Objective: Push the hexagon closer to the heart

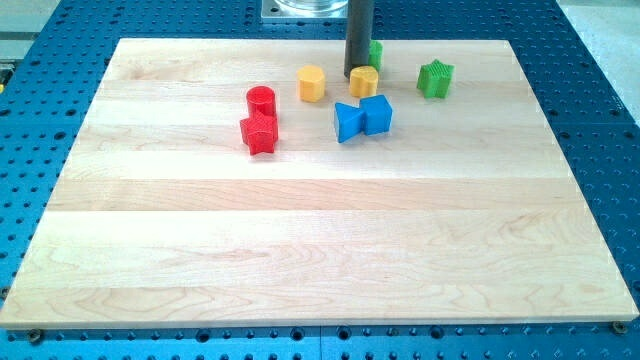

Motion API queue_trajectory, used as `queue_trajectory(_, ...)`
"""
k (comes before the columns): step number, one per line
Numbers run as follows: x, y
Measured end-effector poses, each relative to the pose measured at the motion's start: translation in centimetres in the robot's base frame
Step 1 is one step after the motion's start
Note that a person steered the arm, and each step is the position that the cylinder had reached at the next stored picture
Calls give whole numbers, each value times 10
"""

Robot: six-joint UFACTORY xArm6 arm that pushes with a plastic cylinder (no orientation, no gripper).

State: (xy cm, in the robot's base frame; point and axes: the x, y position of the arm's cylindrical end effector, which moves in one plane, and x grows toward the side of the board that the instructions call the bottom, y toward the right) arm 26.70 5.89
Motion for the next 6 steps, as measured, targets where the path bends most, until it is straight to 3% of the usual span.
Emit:
queue_trajectory(1, 0, -5)
queue_trajectory(3, -34, -89)
queue_trajectory(4, -24, -127)
queue_trajectory(6, 0, -143)
